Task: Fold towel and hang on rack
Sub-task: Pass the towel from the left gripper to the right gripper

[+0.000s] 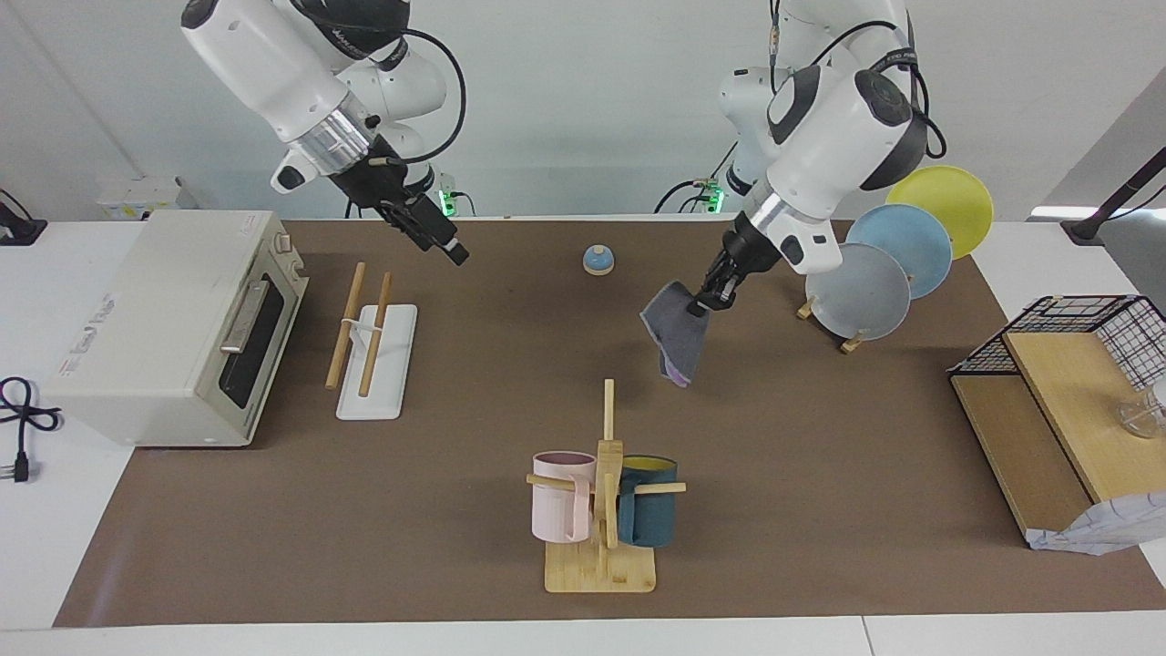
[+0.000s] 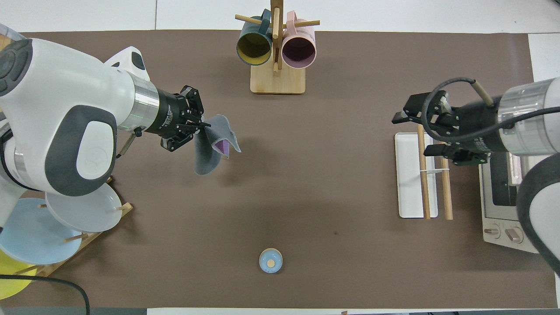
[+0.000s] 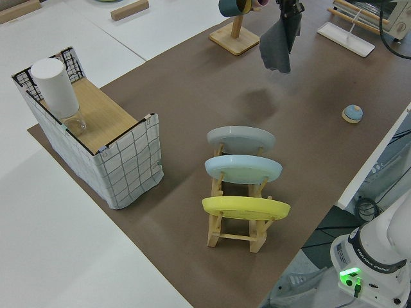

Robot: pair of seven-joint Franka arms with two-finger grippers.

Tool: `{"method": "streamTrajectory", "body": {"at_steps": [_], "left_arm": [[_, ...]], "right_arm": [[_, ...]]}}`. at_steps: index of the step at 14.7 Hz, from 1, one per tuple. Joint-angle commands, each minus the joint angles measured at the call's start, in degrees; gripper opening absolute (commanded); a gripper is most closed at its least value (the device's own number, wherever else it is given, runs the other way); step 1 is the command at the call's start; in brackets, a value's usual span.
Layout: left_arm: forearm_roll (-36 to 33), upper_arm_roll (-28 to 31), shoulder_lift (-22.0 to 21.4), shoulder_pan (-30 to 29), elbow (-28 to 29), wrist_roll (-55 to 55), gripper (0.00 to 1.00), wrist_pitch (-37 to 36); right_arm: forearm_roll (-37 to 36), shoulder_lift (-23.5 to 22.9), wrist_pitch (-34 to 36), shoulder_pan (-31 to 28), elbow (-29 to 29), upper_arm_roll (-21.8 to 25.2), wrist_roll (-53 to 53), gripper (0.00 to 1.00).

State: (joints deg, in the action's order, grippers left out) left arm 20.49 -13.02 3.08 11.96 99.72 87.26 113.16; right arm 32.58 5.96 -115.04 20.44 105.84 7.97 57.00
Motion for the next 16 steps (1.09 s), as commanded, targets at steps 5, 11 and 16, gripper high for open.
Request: {"method": "streamTrajectory", "body": {"at_steps": [5, 11, 16], "left_arm": [[2.97, -4.29, -2.72, 1.13, 1.17, 25.03, 0.00, 3.29], [3.24, -4.99, -3.25, 2.72, 1.26, 36.30, 0.00, 7.51], [3.24, -4.99, -3.25, 2.72, 1.26, 38.15, 0.00, 7.87]], "right_arm": [[12.33, 1.95, -15.91, 10.13, 6.57, 0.03, 30.87, 1.00], [14.79, 0.73, -24.16, 17.96, 9.11, 0.03, 38.10, 1.00], [14.79, -2.70, -27.94, 18.32, 9.91, 0.03, 34.60, 1.00]]}}
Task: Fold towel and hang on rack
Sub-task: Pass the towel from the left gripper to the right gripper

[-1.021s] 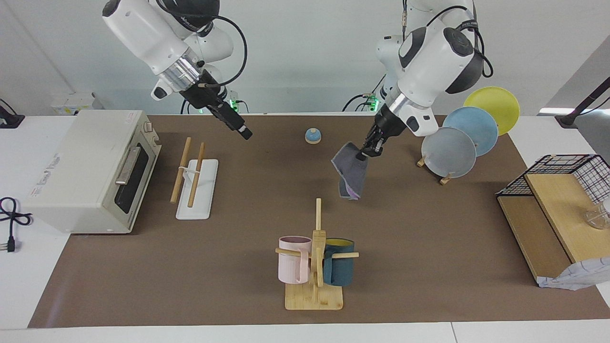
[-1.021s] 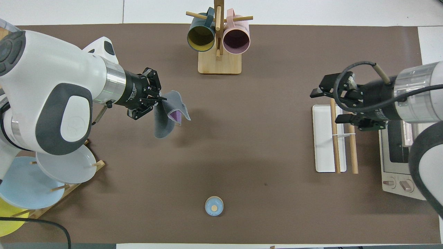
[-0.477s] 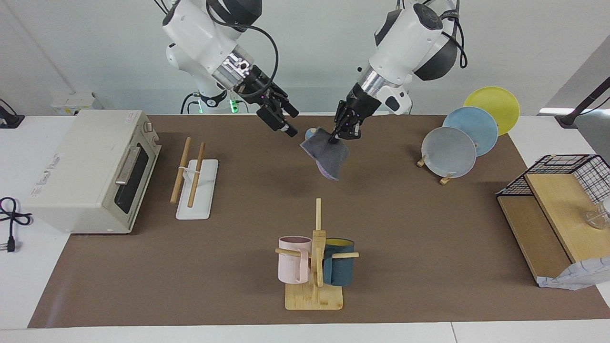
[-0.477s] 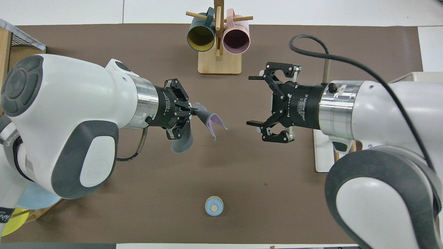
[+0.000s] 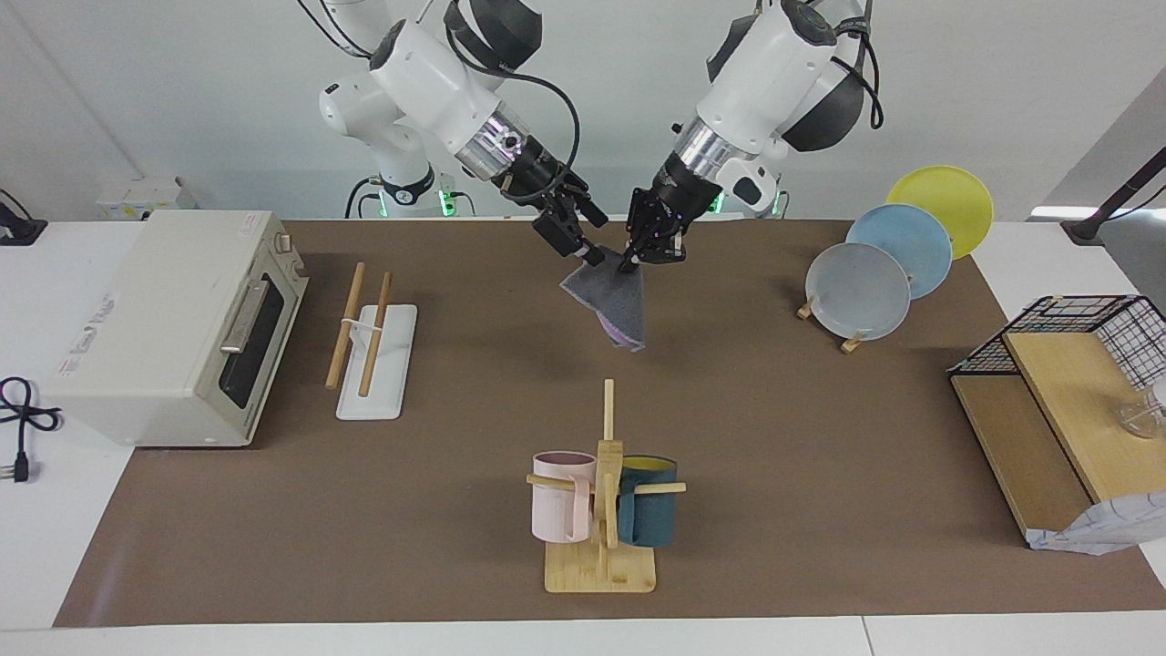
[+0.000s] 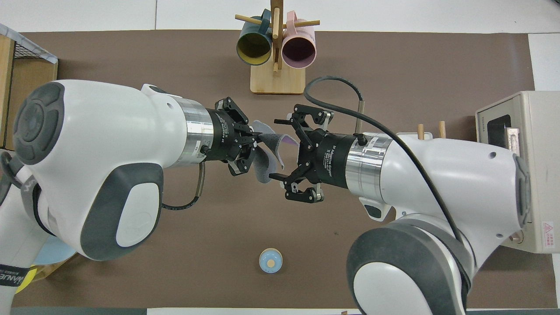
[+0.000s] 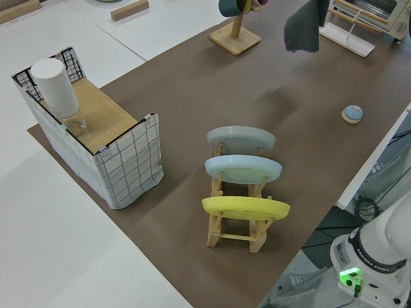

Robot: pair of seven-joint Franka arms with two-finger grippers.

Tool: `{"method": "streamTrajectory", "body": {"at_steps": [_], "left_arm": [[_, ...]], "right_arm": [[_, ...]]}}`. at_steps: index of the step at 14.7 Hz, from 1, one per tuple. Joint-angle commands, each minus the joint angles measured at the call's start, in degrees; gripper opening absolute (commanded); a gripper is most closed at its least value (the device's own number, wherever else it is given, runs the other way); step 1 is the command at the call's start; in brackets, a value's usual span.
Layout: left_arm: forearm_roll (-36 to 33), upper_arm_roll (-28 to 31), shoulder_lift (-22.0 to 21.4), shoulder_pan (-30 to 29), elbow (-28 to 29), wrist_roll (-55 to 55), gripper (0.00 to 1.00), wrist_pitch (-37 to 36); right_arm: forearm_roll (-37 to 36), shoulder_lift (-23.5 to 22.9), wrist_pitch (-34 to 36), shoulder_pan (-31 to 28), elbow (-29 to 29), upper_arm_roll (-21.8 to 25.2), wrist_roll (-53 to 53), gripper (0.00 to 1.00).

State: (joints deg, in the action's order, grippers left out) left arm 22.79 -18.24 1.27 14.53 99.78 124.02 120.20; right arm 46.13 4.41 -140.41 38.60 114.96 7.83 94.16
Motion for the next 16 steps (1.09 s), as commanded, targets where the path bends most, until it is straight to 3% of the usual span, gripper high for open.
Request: {"method": "streamTrajectory", "body": {"at_steps": [1, 8, 9, 14, 16], "left_arm": [[0.94, 0.23, -1.44, 0.15, 1.21, 1.48, 0.00, 0.83], [0.94, 0.23, -1.44, 0.15, 1.21, 2.63, 0.00, 0.83], [0.94, 0.23, -1.44, 0.15, 1.21, 2.89, 0.00, 0.83], [0.94, 0.23, -1.44, 0.15, 1.21, 3.86, 0.00, 0.83], [0.85, 0.23, -1.44, 0.15, 1.21, 4.38, 0.00, 0.83]], "right_arm": [[1.25, -2.03, -2.84, 0.08, 0.96, 0.16, -5.62, 1.00], [4.23, -4.94, -5.39, -0.28, 0.08, 0.16, -13.12, 1.00], [4.23, -5.03, -6.61, -0.28, 0.08, 0.16, -13.74, 0.88], [4.59, -6.70, -7.95, -0.36, -2.02, 0.16, -14.27, 0.04], [4.59, -6.70, -7.94, -0.45, -2.03, 0.16, -17.32, 0.00]]}}
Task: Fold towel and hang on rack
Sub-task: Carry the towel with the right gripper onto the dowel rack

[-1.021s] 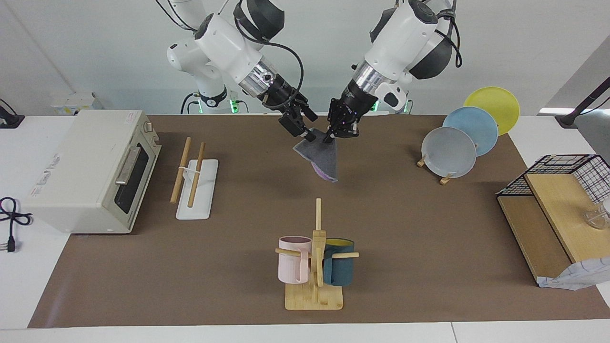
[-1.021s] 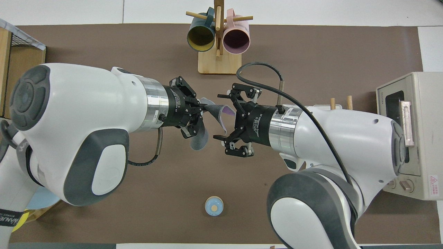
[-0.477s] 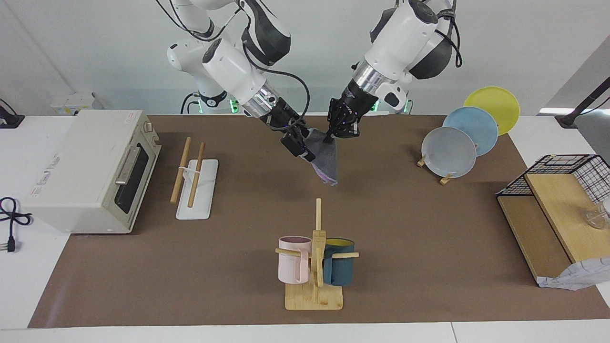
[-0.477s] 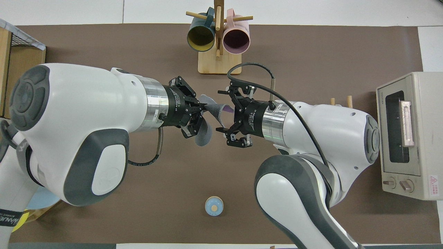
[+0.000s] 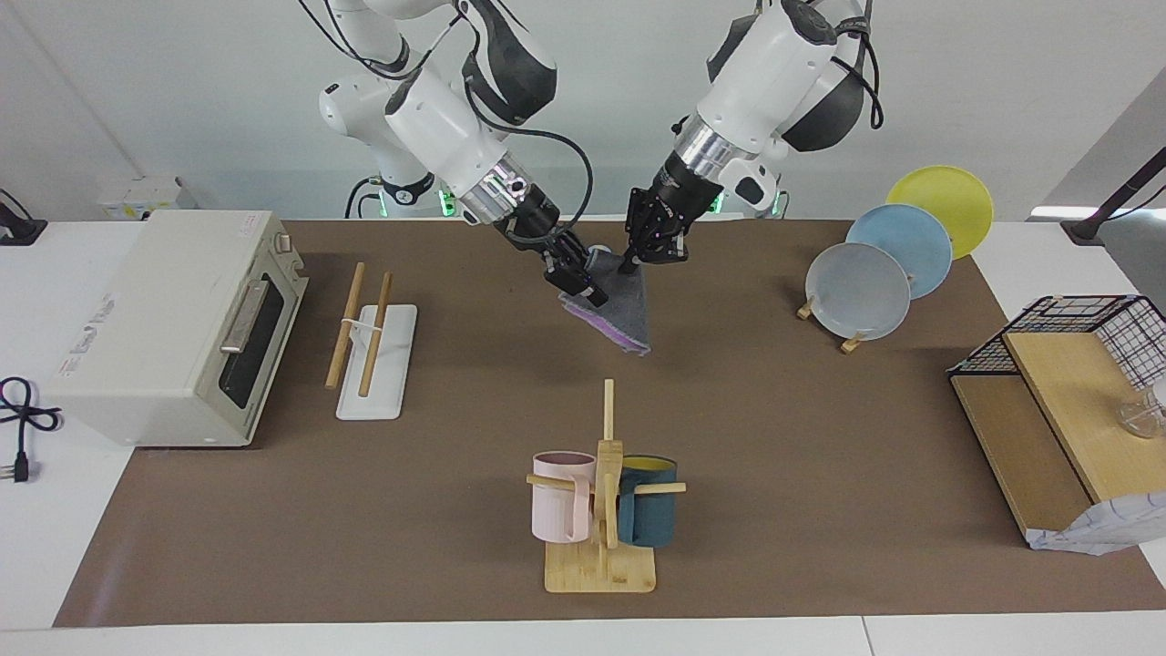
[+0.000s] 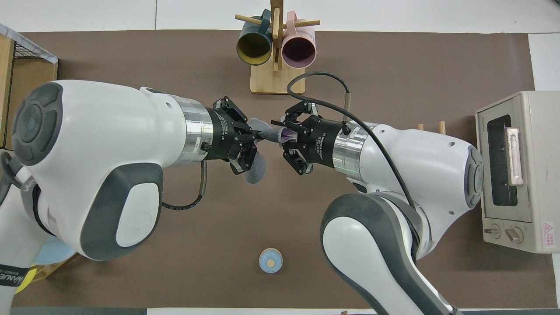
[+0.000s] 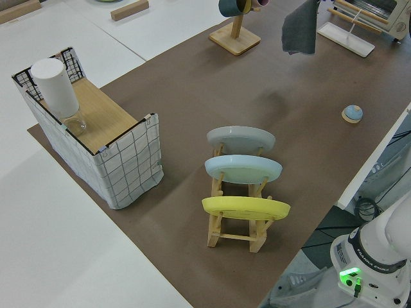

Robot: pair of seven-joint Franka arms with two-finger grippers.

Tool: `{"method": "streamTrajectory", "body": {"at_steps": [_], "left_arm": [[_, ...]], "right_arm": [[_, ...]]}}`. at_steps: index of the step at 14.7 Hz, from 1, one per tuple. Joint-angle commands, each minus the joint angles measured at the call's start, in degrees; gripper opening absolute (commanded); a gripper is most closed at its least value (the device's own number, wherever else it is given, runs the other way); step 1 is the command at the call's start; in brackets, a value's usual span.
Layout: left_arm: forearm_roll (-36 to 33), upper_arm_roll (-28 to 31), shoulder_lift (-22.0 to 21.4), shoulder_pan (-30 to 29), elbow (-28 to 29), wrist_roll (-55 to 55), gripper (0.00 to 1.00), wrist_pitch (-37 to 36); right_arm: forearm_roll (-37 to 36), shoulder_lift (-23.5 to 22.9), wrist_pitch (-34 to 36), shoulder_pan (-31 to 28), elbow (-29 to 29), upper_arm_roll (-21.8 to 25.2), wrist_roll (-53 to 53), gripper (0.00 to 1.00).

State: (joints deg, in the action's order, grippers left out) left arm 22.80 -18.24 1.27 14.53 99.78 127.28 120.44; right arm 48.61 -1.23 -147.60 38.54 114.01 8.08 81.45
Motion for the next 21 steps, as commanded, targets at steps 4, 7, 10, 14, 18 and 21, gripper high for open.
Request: {"method": "streamTrajectory", "body": {"at_steps": [4, 7, 10, 14, 18, 21], "left_arm": [[0.76, 0.23, -1.44, 0.94, 1.21, 1.22, 0.00, 0.94], [0.06, 0.31, -1.44, 1.03, 1.21, 0.34, 0.99, 1.38], [-2.40, 0.31, -1.44, 0.76, 1.21, -2.73, 1.00, 1.03], [-2.58, 0.75, -1.62, -1.95, 1.91, -12.71, 1.00, -0.37], [-2.58, 0.75, -2.58, -9.33, 2.88, -34.76, 1.00, -5.90], [-2.58, 0.84, -3.28, -14.78, 4.19, -52.95, 1.00, -8.11]], "right_arm": [[1.93, -0.97, 0.03, -0.66, -1.07, -0.08, -8.06, 0.00], [1.05, -0.88, 3.10, -2.06, -1.07, 0.27, -12.79, 0.00], [-5.77, -0.53, 8.81, -6.01, -1.07, 0.36, -19.39, 0.00], [-18.70, -0.36, 14.61, -11.10, -1.42, 0.36, -26.06, 0.00], [-23.01, 0.61, 22.34, -19.01, -0.63, 0.54, -33.97, 0.00], [-32.05, 1.14, 30.24, -24.38, -0.80, 0.54, -37.05, 0.00]]}}
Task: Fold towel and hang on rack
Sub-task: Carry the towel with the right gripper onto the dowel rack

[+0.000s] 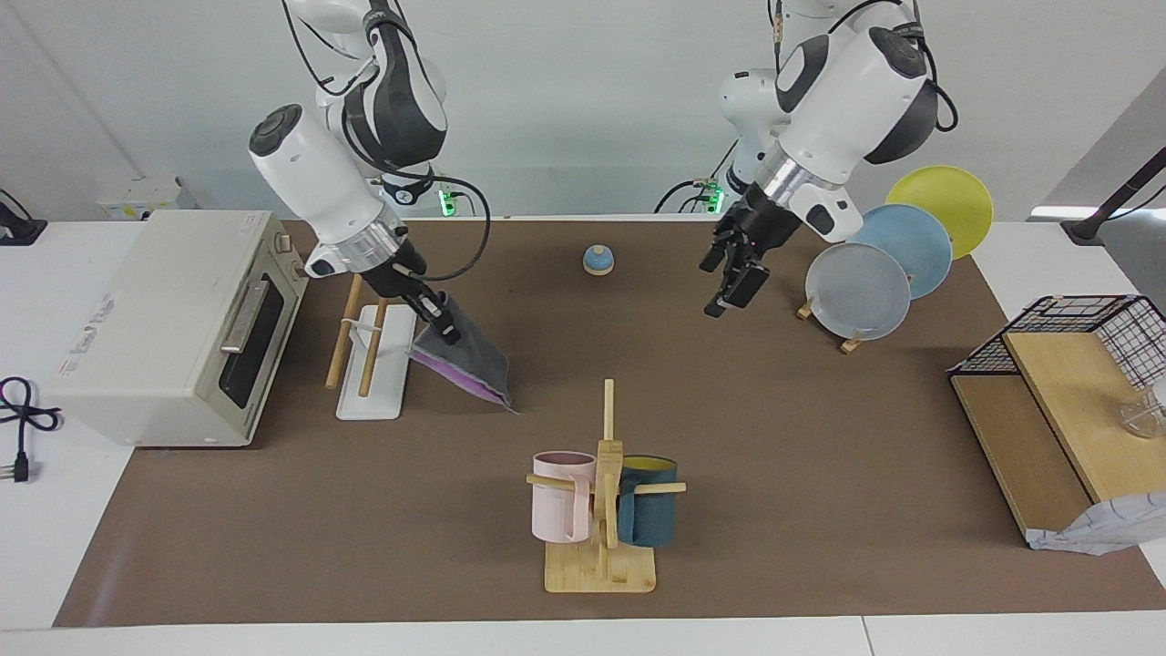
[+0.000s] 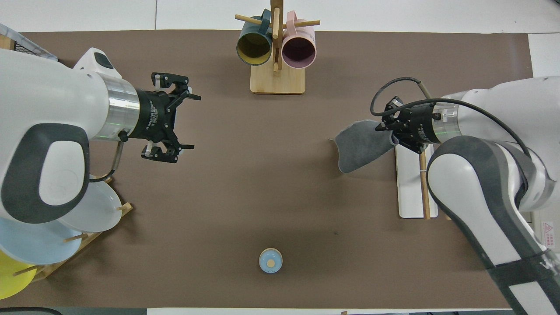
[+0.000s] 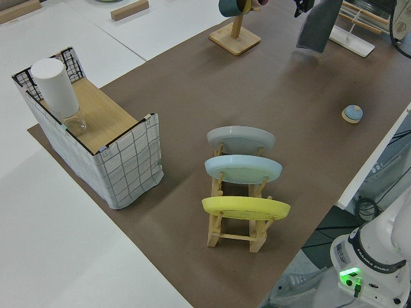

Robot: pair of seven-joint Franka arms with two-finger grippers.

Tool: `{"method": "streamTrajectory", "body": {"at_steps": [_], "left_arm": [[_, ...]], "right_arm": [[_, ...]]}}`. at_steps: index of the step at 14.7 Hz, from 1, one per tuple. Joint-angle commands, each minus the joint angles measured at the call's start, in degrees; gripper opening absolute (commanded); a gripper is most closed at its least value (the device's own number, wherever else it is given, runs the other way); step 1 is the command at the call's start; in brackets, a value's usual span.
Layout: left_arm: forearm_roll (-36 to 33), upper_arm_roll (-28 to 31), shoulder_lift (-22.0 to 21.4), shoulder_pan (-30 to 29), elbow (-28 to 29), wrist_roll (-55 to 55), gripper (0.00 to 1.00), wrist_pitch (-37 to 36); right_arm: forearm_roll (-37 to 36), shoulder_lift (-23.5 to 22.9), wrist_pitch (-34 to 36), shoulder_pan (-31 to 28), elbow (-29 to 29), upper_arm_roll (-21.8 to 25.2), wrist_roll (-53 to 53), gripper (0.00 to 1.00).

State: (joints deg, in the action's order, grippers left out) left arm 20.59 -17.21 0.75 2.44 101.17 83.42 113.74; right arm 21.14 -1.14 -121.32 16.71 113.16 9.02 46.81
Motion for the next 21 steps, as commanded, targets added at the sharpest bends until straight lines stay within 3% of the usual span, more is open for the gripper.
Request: {"method": "streamTrajectory", "body": {"at_steps": [1, 8, 12, 16, 19, 20, 21], "left_arm": [[-0.55, -0.10, -2.86, -4.70, 2.89, -15.68, 1.00, -2.20], [-14.16, 0.07, -1.72, -10.25, -1.93, -47.70, 1.00, -10.28], [-18.13, 2.44, -1.10, -10.61, -7.12, -63.79, 1.00, -20.64], [-19.36, 9.19, -1.89, -4.74, -8.36, -70.58, 1.00, -28.73], [-20.16, 10.09, -1.10, -2.09, -13.09, -73.40, 1.00, -32.44], [-20.16, 10.44, -1.10, -1.48, -13.28, -73.49, 1.00, -32.36], [-20.16, 10.36, -1.27, -1.47, -13.20, -73.58, 1.00, -32.44]], "right_arm": [[-8.09, 1.40, 6.60, -3.78, -0.05, -0.41, -4.34, 0.00], [-19.71, 3.95, 13.92, -8.36, -0.05, -0.41, -14.28, 0.00], [-21.05, 4.48, 14.54, -12.04, 0.57, -0.41, -20.25, 0.00], [-21.05, 5.09, 14.01, -13.45, 2.06, -0.41, -23.16, 0.00], [-21.05, 5.09, 14.10, -14.34, 2.32, -0.41, -24.92, 0.00], [-21.05, 5.09, 13.92, -14.42, 2.32, -0.41, -25.01, 0.04], [-21.05, 5.09, 13.83, -14.34, 2.24, -0.41, -24.93, 0.42]]}}
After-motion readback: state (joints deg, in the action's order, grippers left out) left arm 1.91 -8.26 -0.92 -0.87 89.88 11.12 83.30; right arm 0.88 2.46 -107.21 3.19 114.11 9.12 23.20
